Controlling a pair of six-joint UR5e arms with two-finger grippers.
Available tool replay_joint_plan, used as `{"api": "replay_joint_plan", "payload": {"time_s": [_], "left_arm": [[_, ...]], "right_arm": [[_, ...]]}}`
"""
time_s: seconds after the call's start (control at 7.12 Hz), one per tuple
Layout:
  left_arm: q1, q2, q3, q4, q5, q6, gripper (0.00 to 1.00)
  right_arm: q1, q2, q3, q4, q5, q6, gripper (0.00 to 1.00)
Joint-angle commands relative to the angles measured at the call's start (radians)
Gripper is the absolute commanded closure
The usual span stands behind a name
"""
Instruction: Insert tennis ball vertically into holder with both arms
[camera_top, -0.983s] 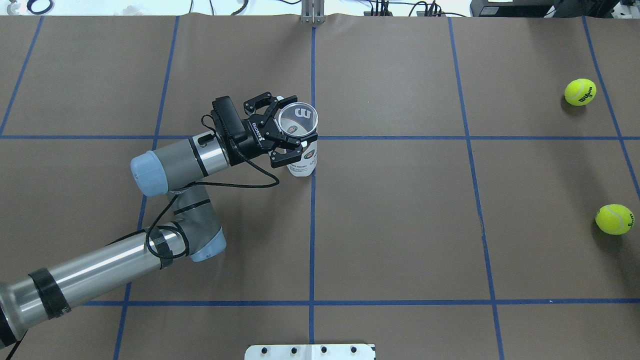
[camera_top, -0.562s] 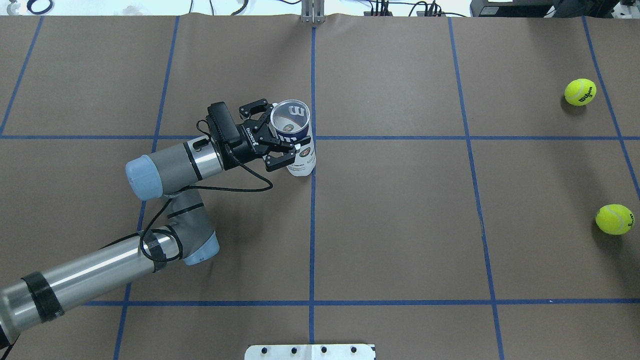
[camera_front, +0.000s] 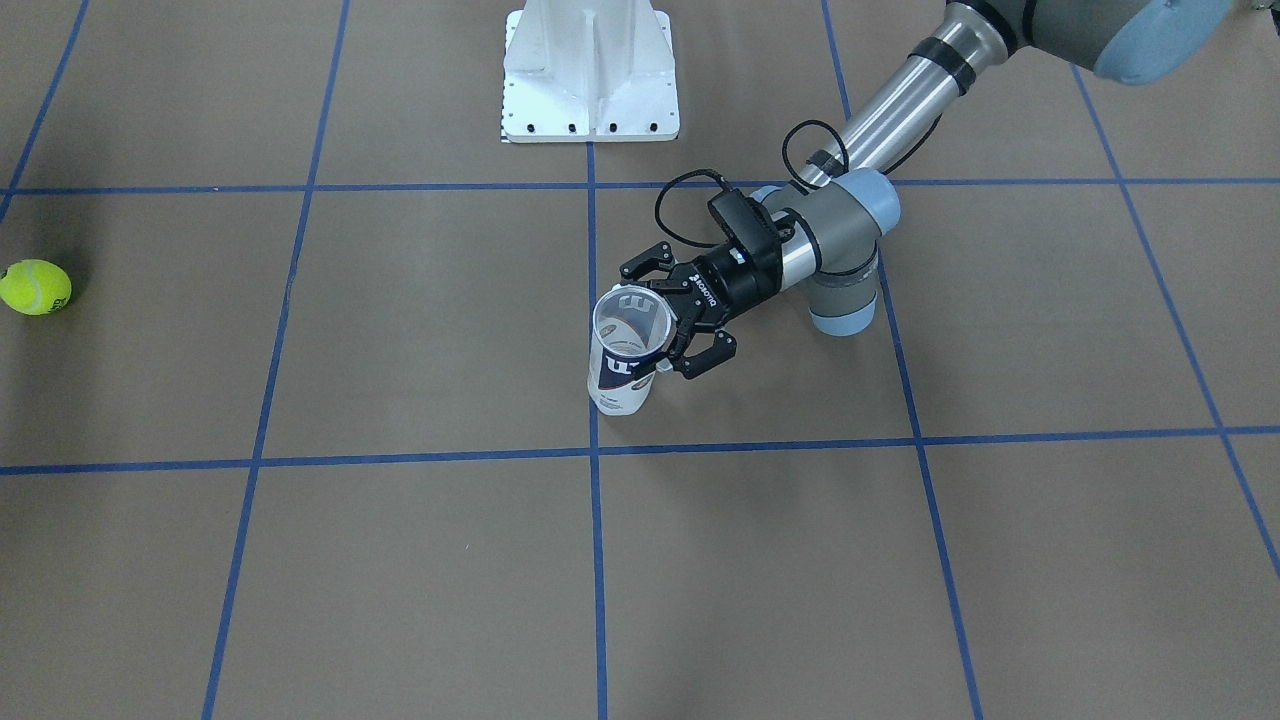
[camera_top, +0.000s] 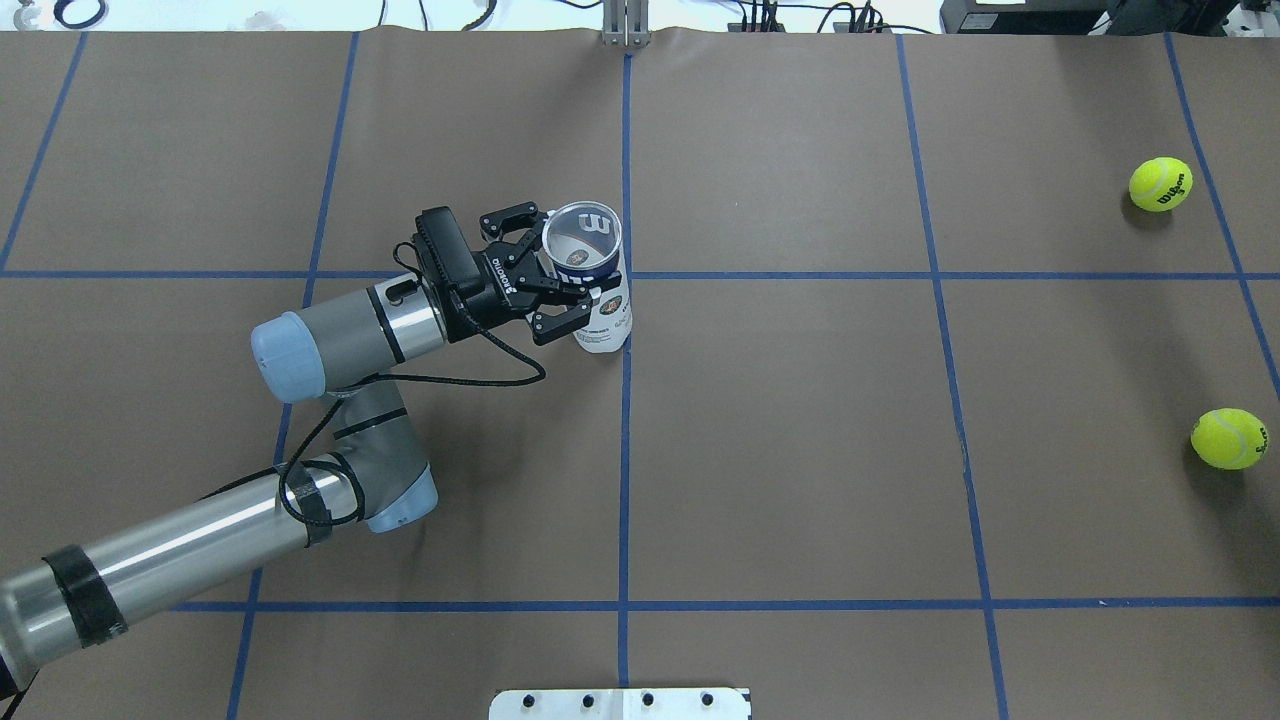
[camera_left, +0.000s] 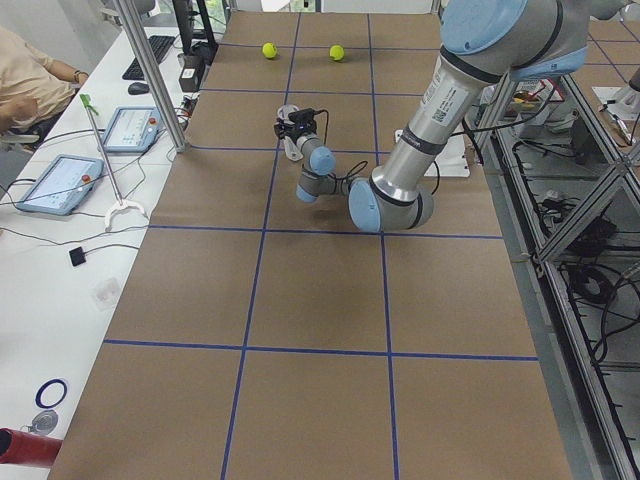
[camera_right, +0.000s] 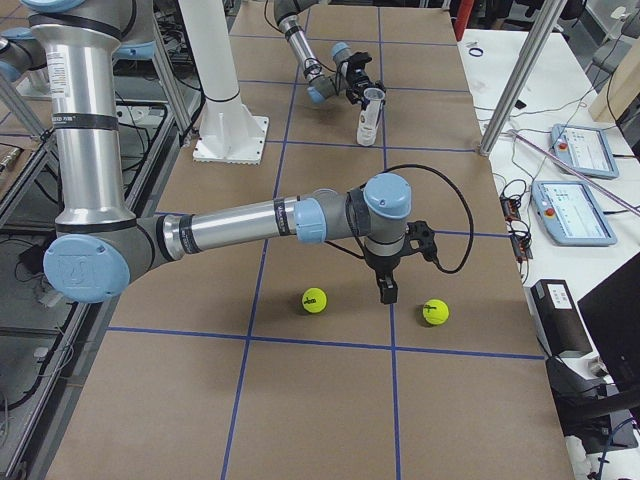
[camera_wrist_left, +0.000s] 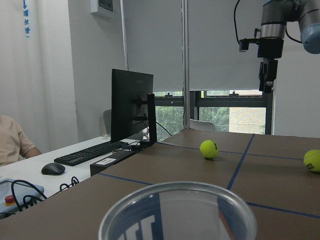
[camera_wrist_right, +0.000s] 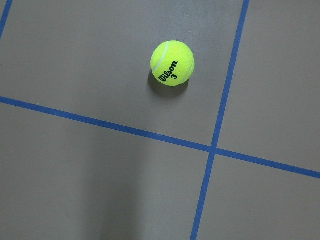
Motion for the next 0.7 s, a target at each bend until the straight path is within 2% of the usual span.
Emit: {"api": "replay_joint_plan", "payload": {"time_s": [0.0,0.14,0.28,0.56], "left_arm": [[0.011,-0.007,-0.008,0.011,0.000,-0.006,0.19],[0.020,-0.007,-0.035,0.038,0.000,-0.007,0.19],[0.022,-0.005,-0.063,0.074,0.000,-0.009,0.19],[0.022,-0.005,-0.064,0.077,0.002,-0.009,0.18]], "right_arm": [[-0.003,-0.005,0.000,0.001,0.024,0.022,0.00],[-0.036,-0.008,0.026,0.027,0.032,0.145,0.00],[-0.100,-0.056,0.043,0.135,0.023,0.286,0.01],[-0.226,-0.216,0.045,0.507,-0.034,0.588,0.01]]}}
